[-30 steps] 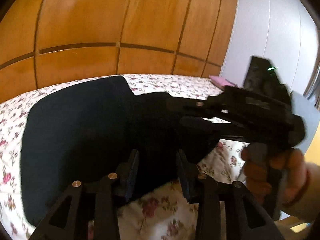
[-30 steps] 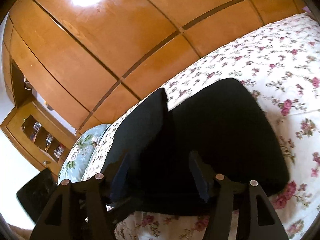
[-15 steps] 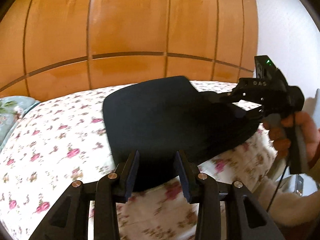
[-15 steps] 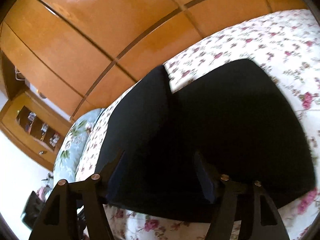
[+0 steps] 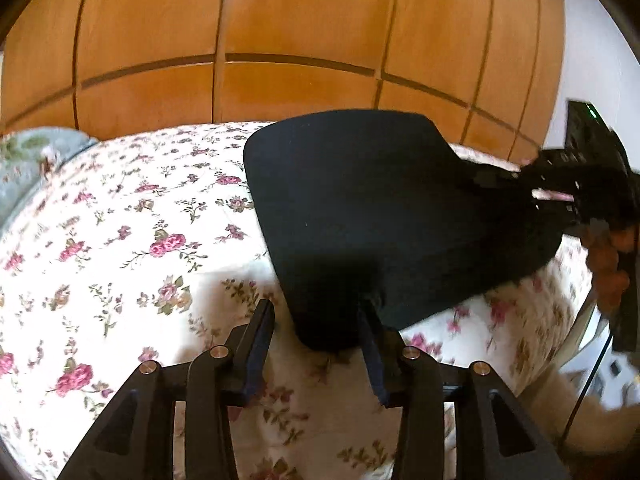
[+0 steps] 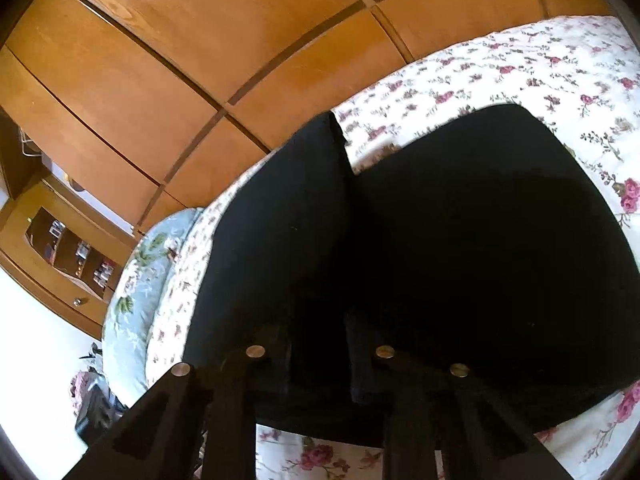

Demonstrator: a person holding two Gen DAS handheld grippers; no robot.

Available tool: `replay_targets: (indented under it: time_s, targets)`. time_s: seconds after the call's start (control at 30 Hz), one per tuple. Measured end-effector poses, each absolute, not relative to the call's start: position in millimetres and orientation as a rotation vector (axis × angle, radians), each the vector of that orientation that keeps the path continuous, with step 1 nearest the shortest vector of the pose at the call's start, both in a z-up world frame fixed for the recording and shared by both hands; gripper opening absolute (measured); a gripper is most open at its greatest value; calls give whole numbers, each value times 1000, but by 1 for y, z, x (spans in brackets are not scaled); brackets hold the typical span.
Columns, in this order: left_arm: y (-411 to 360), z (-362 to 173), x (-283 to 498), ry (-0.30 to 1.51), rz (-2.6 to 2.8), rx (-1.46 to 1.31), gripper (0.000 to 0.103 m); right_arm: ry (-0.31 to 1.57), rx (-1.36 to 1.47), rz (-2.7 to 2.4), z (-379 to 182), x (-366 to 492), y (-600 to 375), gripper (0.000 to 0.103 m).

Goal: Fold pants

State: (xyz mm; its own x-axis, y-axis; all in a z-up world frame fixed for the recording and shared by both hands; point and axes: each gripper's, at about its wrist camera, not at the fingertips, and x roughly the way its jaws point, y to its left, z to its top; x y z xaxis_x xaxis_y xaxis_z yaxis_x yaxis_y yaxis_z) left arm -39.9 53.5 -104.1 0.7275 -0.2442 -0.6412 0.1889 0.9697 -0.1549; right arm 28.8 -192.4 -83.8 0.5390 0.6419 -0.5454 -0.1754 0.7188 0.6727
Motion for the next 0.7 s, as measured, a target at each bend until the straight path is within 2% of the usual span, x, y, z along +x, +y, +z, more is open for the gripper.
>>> replay_targets:
  time_s: [0.13,0.37,0.5,0.53,0.6,0.7]
  targets:
    - [51,-100,-33,722,-247,-107,43,787,602,533,-56,22,-202,17]
    - [23,-83,-39,642,-268,27,43,634,637,491,-16,8,-242,16]
    - [2,-84,-36,646,-296,99,43,621,640,407,-20,2,-265,12]
    - [-2,-83,-37,642,-308,104,43,621,635,378,-22,1,-272,5]
    - [-11,-83,-37,633,-328,125,43,635,665,331,-33,2,-291,1]
    - [-20,-86,-36,636,-324,151,43,712,717,320,-56,10,-307,1]
